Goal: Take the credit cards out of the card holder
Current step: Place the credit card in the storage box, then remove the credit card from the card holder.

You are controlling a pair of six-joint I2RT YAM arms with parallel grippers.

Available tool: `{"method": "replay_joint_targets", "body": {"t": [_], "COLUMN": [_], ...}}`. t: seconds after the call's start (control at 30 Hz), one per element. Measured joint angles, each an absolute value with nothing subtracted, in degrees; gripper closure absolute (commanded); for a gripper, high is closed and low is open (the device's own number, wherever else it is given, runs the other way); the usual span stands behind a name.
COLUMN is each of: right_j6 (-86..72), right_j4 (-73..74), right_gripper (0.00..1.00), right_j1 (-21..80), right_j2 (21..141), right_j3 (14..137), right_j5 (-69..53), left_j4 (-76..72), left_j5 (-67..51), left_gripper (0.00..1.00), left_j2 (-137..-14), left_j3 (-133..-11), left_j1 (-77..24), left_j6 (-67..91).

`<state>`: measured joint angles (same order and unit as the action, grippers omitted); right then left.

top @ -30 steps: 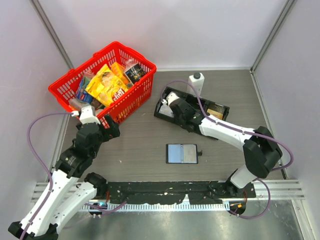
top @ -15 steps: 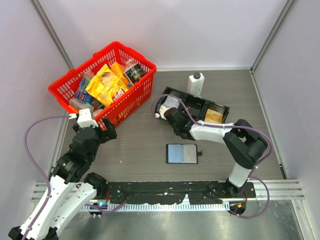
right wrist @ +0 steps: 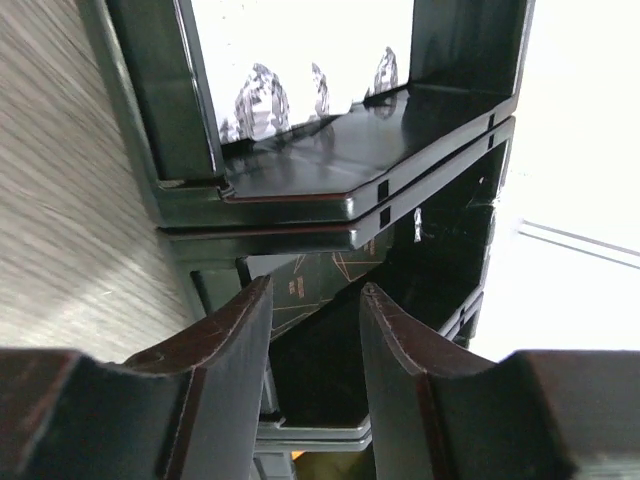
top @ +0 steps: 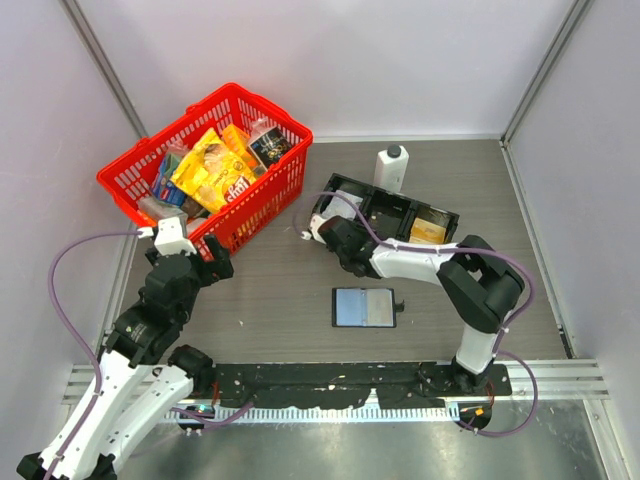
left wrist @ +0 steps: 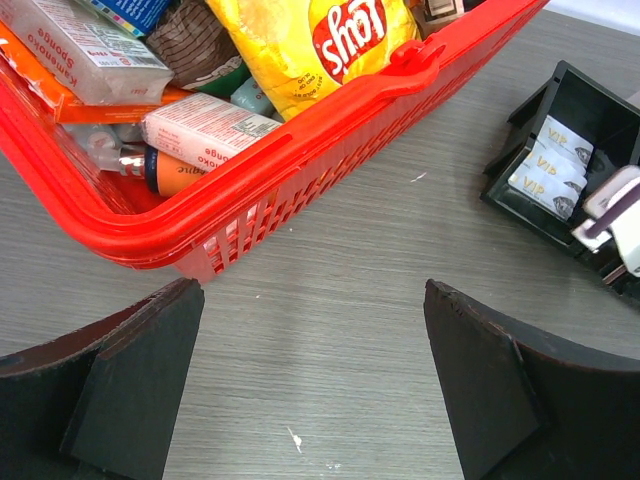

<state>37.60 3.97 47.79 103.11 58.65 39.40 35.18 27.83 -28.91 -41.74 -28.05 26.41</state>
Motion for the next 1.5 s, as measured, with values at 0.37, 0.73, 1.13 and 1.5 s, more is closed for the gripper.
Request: {"method": "replay_joint_targets", "body": {"t": [0.37, 0.73, 1.13, 1.5], "right_j6": [16.67, -18.35, -39.48, -42.61], "right_j4": [20.03, 28.36, 27.38, 20.91], "right_gripper": [0.39, 0.38, 0.37, 0.6], "right_j1": [49.39, 49.32, 46.98, 44.31], "right_j2": [88.55, 77.1, 75.07, 75.24], "right_j3": [64.4, 52.9, 39.27, 35.07], "right_j5": [28.73, 20.78, 19.4, 15.27], "left_j4": [35.14, 36.4, 40.38, 38.41], "left_j5": [26.09, 20.14, 15.94, 16.95], "left_gripper": [0.05, 0.05, 0.07, 0.17], "left_j2": [-29.78, -39.38, -54.83, -65.54], "left_j3": [-41.74, -42.96, -50.63, -51.88], "left_j1": [-28.05, -28.05, -36.51, -50.92], "left_j6": [26.2, 27.09, 32.14, 40.95]}}
